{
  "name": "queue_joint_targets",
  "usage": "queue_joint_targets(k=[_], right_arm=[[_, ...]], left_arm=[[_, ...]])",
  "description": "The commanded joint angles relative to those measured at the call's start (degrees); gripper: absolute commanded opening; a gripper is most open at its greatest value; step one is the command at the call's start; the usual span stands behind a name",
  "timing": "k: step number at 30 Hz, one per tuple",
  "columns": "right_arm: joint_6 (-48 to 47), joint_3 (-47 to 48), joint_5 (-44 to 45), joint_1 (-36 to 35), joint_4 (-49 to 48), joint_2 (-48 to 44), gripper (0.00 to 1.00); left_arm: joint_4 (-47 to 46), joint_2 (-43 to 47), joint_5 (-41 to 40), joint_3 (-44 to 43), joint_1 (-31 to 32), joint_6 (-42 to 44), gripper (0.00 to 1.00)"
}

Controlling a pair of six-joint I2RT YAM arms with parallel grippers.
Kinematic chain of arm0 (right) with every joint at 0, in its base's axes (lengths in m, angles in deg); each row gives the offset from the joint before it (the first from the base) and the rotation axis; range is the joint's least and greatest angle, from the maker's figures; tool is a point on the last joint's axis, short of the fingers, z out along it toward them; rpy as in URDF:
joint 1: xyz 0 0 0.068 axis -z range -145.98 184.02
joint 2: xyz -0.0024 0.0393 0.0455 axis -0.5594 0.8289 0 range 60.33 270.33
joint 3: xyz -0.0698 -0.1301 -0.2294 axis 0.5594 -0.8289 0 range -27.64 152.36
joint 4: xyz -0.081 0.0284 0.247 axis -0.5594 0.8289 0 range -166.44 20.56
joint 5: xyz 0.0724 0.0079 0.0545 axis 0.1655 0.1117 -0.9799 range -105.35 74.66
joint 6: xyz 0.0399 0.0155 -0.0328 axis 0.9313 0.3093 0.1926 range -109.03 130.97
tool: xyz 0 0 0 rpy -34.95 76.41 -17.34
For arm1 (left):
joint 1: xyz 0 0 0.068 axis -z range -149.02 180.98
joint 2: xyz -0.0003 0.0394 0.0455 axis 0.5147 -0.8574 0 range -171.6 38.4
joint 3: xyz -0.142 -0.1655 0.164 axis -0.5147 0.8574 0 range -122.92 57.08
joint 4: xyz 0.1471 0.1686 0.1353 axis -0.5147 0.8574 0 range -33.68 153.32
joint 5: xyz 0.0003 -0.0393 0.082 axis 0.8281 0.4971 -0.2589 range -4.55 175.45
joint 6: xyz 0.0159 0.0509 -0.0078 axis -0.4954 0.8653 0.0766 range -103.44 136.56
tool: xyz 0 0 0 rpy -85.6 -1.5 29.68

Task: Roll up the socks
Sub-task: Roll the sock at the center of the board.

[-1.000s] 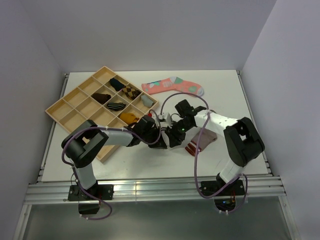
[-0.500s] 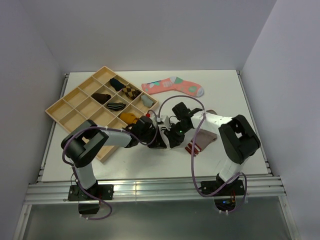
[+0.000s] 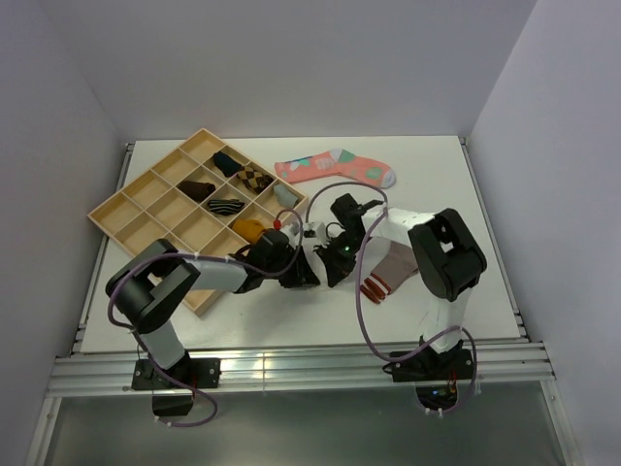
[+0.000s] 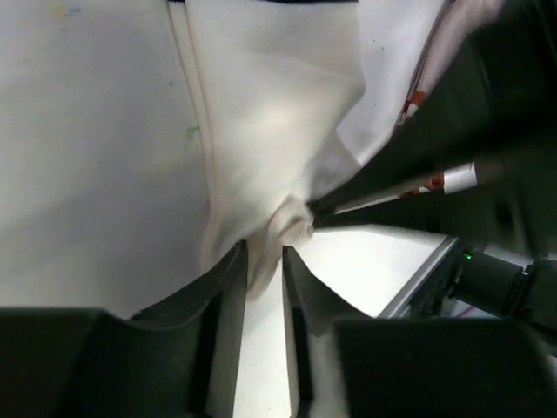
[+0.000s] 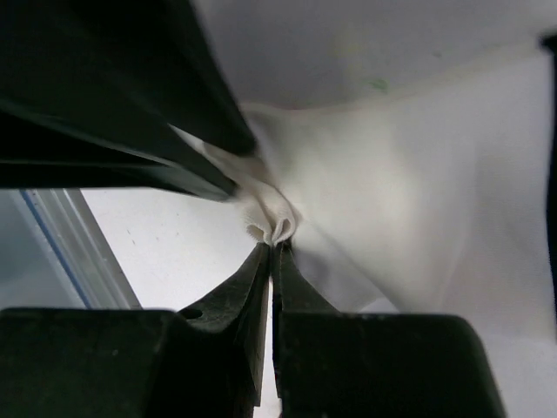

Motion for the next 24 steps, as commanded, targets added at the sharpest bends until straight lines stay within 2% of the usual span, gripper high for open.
queue_joint_targets(k=[1, 6, 10, 16, 24], right_arm=[[1.55, 3.91, 0.48, 2.67, 6.27, 4.16, 0.06], [0.32, 6.91, 0.47, 4.35, 10.94, 6.89, 0.05], [0.49, 8.76, 0.21, 4.44, 13.66, 8.83, 0.05], [1.29, 12.01, 0.12, 4.79, 17.09, 12.43, 0.05], [1.64, 15.09, -0.32, 6.02, 20.61, 15.51, 0.05]], left_arm=[[-5.20, 6.24, -4.72, 2.27, 2.38, 6.48, 0.30], [-7.04, 11.69, -10.08, 4.82, 3.26, 10.69, 0.35], [-9.51, 13.81, -14.48, 6.32, 5.71, 17.35, 0.38], [-14.95, 11.44, -20.19, 7.45, 10.90, 26.41, 0.38], [-17.07, 5.29, -20.63, 5.62, 13.80, 30.56, 0.40]])
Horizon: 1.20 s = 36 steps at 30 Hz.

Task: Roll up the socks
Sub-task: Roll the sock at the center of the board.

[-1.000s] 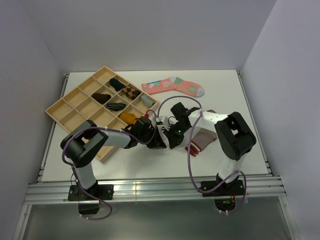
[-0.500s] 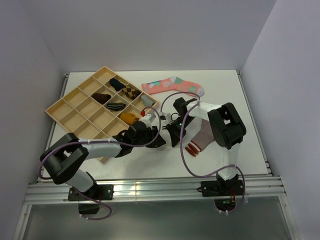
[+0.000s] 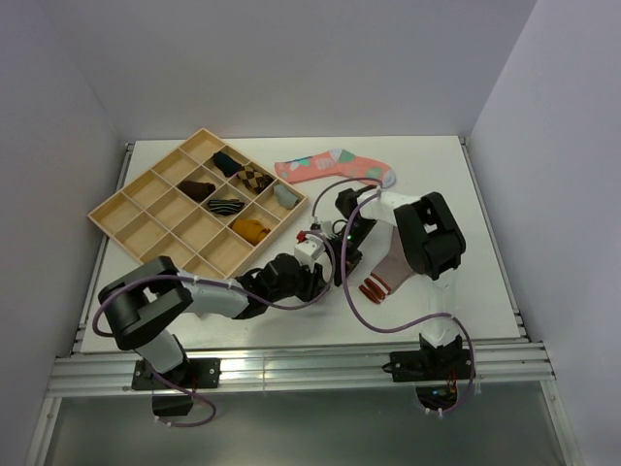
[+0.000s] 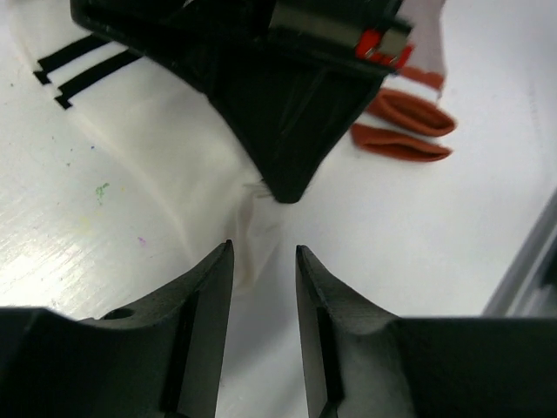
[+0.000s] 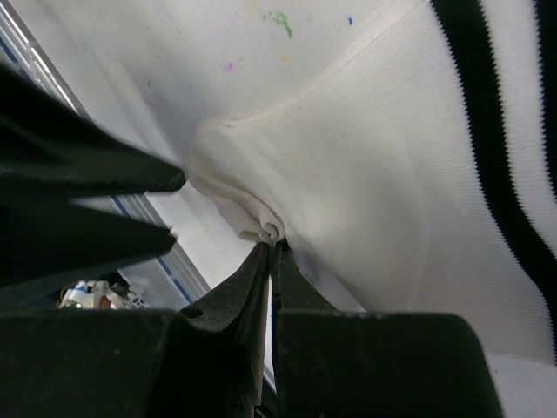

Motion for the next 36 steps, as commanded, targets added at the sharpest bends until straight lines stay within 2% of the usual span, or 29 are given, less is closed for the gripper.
queue_joint_targets(k=[1, 12, 22, 36], right_arm=[[-0.31, 1.15, 3.55, 0.69, 1.81, 1.92, 0.04], [0.05, 1.67, 4.43, 1.75, 2.69, 2.45, 0.04], [-0.13, 1.94, 4.43, 2.19, 3.13, 2.88, 0.04], [-0.39, 2.20, 4.43, 2.71, 3.57, 3.50, 0.04]], left_arm=[[-3.36, -1.99, -2.45, -1.88, 1.00, 4.83, 0.41], [-2.58, -3.32, -5.17, -4.60, 2.67, 7.56, 0.40], [-0.72, -5.59, -2.01, -7.07, 4.43, 10.02, 0.39], [-0.73, -11.48, -0.52, -9.35, 4.34, 11.25, 0.45]])
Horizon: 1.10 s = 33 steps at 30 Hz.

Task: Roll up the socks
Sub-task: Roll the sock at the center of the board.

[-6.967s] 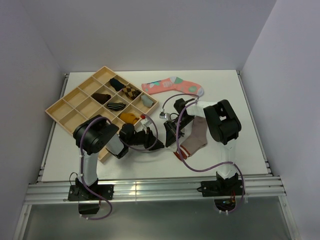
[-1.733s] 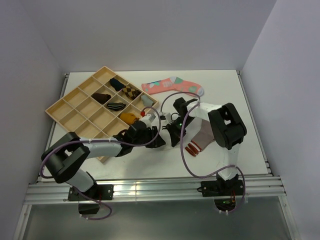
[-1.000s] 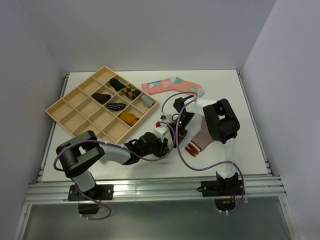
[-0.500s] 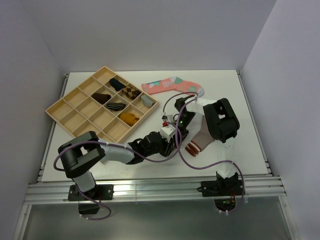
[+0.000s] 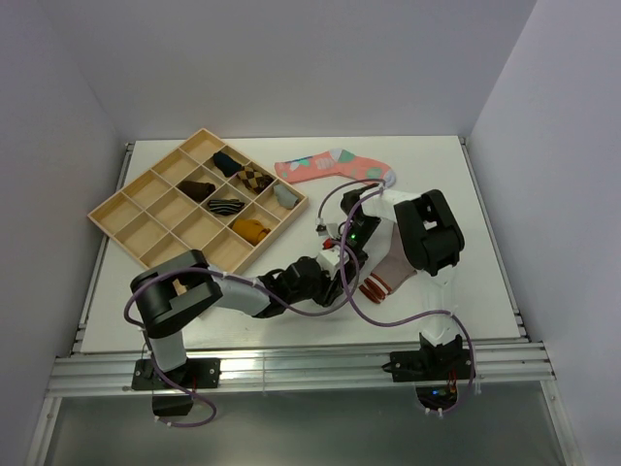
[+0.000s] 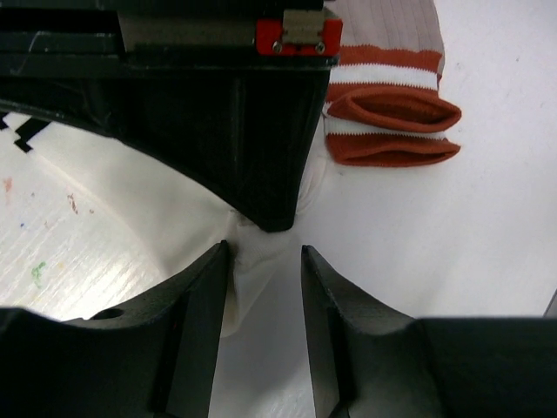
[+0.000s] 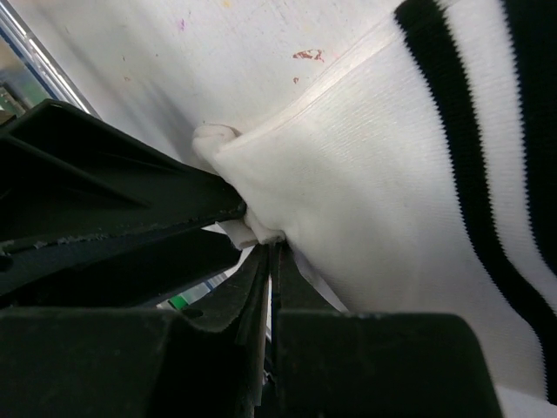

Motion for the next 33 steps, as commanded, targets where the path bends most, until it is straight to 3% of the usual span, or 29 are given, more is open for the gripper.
queue_joint_targets(k=[1, 15, 27, 33], right_arm=[[-1.24, 0.80, 3.56, 0.59, -1.42, 1.16, 0.03], [-1.86, 1.15, 4.35, 1.47, -0.98, 1.07, 0.03], [-2.12, 1.68, 4.79, 2.61, -1.42, 0.90, 0.05], [-1.60, 1.50, 6.10, 2.53, -3.78, -1.12, 0.10]], left_arm=[[-0.16, -1.63, 1.25, -2.03, 0.27, 1.44, 0.45], [5.37, -2.77, -2.79, -1.77, 0.27, 2.67, 0.41], [8.89, -3.74, -3.15, -2.03, 0.71, 0.48, 0.22], [9.94, -4.70, -1.57, -2.38, 0.80, -2.16, 0.04]])
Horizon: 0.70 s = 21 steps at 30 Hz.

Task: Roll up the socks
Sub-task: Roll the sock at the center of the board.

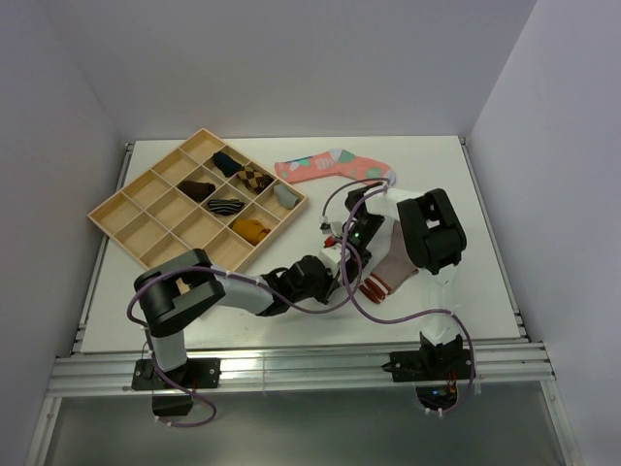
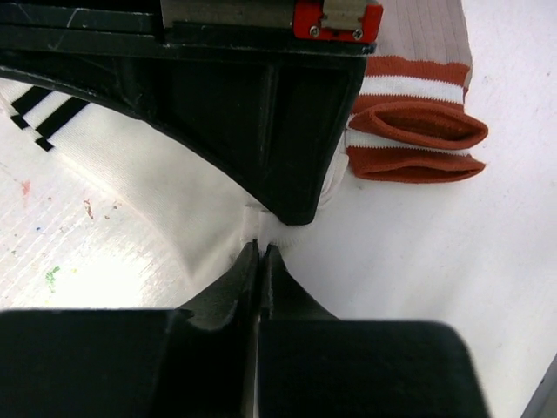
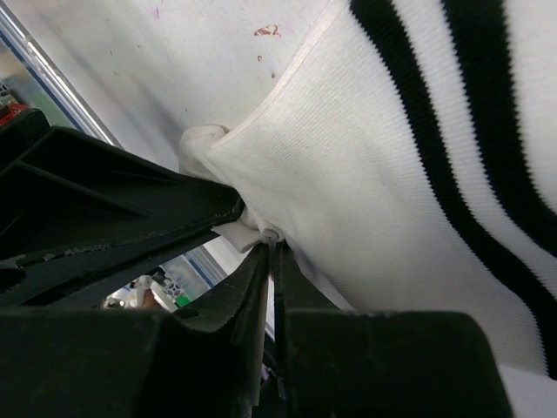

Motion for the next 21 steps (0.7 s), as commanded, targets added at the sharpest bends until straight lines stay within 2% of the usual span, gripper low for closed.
queue_joint_targets(k=[1, 7, 13, 17, 21], right_arm=[[-1.29, 0.76, 5.91, 0.73, -5.12, -2.08, 0.12], [-0.59, -3.71, 8.80, 0.91, -12.76, -10.43, 0.33], [1.78, -5.40, 8.82, 3.89, -17.34, -17.55, 0.46], [3.02, -5.92, 8.02, 7.23, -18.04, -19.05, 0.46], [0.39, -8.28, 7.32, 9.87, -17.61, -20.19, 0.46]], left_arm=[[8.00, -3.33, 2.43, -0.24, 0.58, -2.25, 0.00], [10.46, -3.68, 7.62, -1.38, 0.49, -7.52, 0.00], [14.24, -2.37, 11.76, -2.18, 0.15, -11.92, 0.00], [17.75, -1.14, 12.29, -2.44, -1.52, -15.08, 0.00], [20.74, 1.14, 12.47, -1.39, -4.33, -17.19, 0.00]])
